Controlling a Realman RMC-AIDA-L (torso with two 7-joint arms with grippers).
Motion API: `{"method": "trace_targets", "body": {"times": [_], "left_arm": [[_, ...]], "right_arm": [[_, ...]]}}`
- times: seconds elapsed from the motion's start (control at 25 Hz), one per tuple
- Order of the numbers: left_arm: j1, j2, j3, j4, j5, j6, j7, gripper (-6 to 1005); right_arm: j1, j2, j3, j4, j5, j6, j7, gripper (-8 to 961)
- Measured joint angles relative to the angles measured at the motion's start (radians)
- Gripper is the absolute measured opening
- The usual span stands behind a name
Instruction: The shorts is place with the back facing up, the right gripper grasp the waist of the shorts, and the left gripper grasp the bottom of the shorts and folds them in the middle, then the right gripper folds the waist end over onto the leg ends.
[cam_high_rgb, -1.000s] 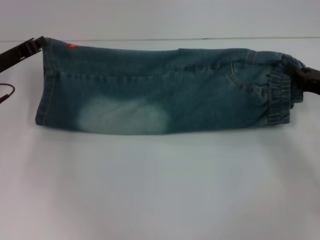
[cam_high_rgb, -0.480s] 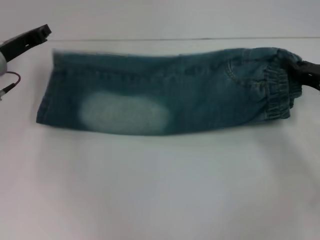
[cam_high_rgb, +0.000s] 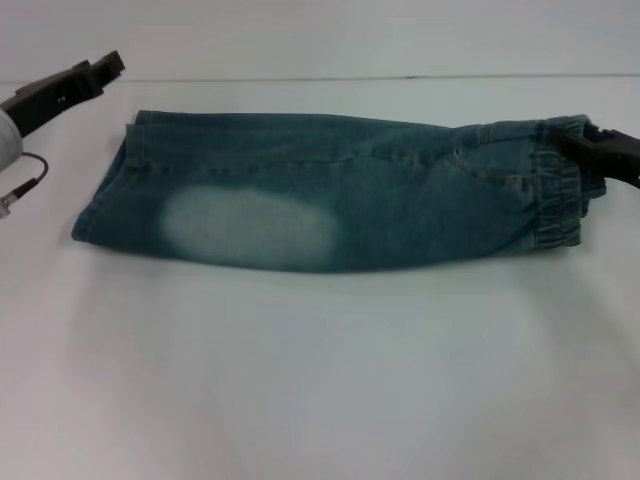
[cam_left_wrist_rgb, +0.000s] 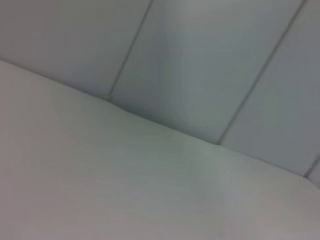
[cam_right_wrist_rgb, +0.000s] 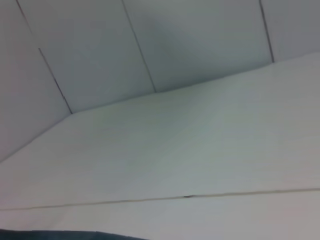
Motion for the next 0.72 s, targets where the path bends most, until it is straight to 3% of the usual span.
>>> {"method": "trace_targets", "body": {"times": [0.12, 0.32, 0.48, 0.6, 0.72], "left_arm": [[0.034, 0.001, 0.0, 0.005, -0.022, 0.105, 0.048, 345], [0.1, 0.003, 0.005, 0.008, -0.052, 0.328, 0.155, 549], [0.158, 0.012, 0.062, 0.028, -0.038, 0.56, 0.221, 730], [0.196, 0.013, 0.148, 0.076, -0.018, 0.692, 0.223, 844], [0.212, 0.014, 0.223, 0.111, 0.045, 0.815, 0.218, 907]], "right_arm": [[-0.013, -0.019, -0.014, -0.006, 0.0, -0.01, 0.05, 363], [-0.035, -0.063, -0.072, -0.034, -0.004, -0.034, 0.164, 617], [-0.051, -0.098, -0.153, -0.168, -0.096, -0.119, 0.391, 849], [-0.045, -0.114, -0.164, -0.228, -0.167, -0.186, 0.493, 885], [-0.013, -0.15, -0.195, -0.312, -0.296, -0.311, 0.663, 922]]}}
